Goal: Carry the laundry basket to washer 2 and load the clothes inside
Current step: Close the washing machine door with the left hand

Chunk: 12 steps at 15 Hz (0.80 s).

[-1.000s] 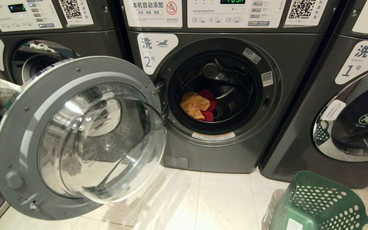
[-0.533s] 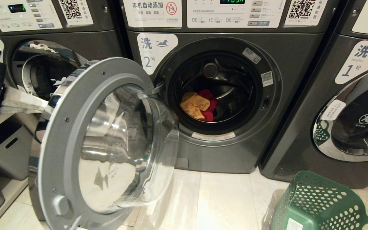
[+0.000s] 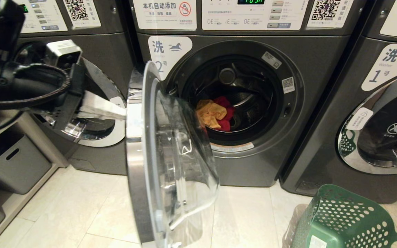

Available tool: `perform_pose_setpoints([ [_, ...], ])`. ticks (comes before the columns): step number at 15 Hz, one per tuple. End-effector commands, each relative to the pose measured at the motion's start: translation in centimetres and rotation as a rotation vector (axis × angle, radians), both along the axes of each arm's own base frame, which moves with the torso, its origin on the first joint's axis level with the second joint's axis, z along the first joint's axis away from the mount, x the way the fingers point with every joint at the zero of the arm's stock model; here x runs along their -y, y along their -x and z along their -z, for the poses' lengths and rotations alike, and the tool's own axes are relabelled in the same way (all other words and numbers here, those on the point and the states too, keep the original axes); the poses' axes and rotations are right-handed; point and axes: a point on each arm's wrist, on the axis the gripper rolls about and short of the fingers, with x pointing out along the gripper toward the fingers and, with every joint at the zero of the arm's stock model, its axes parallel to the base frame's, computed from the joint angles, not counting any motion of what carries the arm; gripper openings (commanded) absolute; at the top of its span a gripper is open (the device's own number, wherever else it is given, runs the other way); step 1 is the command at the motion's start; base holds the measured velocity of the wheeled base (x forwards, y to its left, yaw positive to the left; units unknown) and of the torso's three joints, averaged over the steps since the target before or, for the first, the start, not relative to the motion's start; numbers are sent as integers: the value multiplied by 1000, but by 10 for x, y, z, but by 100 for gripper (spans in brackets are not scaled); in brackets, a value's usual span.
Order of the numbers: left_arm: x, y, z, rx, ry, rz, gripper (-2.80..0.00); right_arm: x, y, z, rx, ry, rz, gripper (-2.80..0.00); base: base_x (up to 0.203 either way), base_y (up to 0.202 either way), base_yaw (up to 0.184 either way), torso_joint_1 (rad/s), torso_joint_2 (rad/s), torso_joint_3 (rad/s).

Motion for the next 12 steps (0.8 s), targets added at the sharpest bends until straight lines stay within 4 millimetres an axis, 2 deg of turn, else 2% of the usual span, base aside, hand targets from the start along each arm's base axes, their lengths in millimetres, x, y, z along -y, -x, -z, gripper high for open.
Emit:
perform_pose_setpoints([
  [1, 59, -32, 27, 16, -54, 38, -280, 0, 0, 0, -1, 1, 1, -280, 0, 0, 0, 0, 0, 0],
  [4, 137, -63, 56, 200, -103, -80, -280, 0, 0, 0, -1, 4, 1, -280, 0, 0, 0, 0, 0, 0],
  [5, 153, -65, 59, 269, -111, -150, -280, 0, 0, 0, -2, 2, 1, -280, 0, 0, 0, 0, 0, 0],
  [6, 160, -65, 59, 315, -121, -221, -280, 0, 0, 0, -2, 1, 1, -280, 0, 0, 0, 0, 0, 0],
  [7, 158, -61, 52, 342, -118, -262, -280, 0, 0, 0, -2, 14, -1, -280, 0, 0, 0, 0, 0, 0],
  [9, 138, -39, 20, 409, -79, -301, -280, -1, 1, -2, -10, 105, -39, -280, 0, 0, 0, 0, 0, 0],
  [11, 104, -10, -15, 488, -83, -365, -280, -2, 3, -13, -11, 125, -78, -280, 0, 0, 0, 0, 0, 0],
  [12, 80, 6, -30, 522, -108, -426, -280, -2, 3, -25, -27, 123, -103, -280, 0, 0, 0, 0, 0, 0],
])
